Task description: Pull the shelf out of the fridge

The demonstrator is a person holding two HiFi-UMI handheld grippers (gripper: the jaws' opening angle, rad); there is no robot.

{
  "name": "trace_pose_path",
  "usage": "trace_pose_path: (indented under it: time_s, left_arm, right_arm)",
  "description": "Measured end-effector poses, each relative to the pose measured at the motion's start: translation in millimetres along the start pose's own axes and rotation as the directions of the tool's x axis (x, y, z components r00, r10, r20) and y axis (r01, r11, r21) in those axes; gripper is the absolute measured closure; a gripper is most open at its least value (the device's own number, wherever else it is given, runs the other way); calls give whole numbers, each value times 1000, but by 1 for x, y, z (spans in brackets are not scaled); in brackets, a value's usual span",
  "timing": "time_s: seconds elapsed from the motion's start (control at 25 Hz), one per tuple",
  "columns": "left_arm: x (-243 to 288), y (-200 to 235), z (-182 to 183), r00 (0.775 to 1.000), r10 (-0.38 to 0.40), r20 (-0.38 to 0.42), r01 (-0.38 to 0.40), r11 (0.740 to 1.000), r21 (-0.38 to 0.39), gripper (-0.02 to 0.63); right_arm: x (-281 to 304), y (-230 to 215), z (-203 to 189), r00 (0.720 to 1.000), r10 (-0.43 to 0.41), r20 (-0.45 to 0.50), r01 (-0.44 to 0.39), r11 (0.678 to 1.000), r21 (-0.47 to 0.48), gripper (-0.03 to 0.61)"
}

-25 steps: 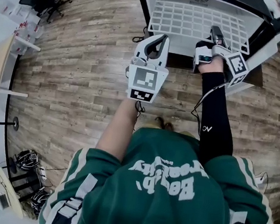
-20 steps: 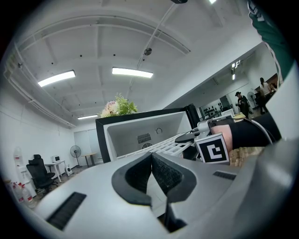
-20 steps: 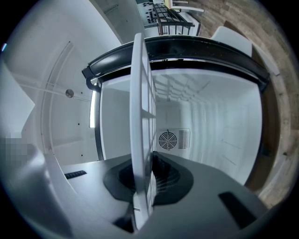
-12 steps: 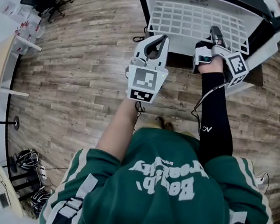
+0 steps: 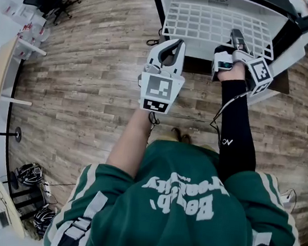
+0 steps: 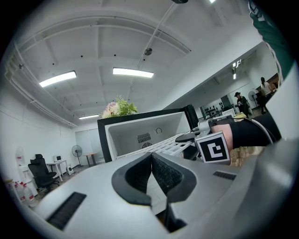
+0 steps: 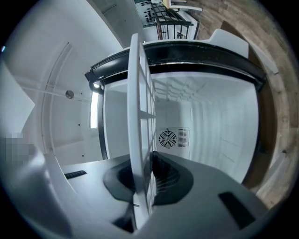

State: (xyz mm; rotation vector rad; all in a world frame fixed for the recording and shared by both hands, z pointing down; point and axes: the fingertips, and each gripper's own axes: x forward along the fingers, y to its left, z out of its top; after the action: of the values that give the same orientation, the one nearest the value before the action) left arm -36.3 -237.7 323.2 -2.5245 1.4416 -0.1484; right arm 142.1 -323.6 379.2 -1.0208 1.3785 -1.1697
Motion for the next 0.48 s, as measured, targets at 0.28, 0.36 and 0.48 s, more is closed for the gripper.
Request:
trace_pose_path:
  time_s: [0.28, 0.36, 0.48]
  left_arm:
    - [-1, -2, -2, 1000, 3, -13, -3, 1000, 1, 597]
    - [-1, -2, -2, 1000, 2, -13, -2, 1000, 1, 597]
    - [-1, -3, -1, 1000, -1, -13, 1, 1000, 1, 597]
  right_arm:
    - [-2, 1, 1, 1000, -3, -8, 3, 1000, 2, 537]
    - [-2, 1, 0, 1000, -1, -9, 1, 1000, 3, 537]
    - [-3, 2, -1, 1000, 0, -12, 0, 1000, 3, 537]
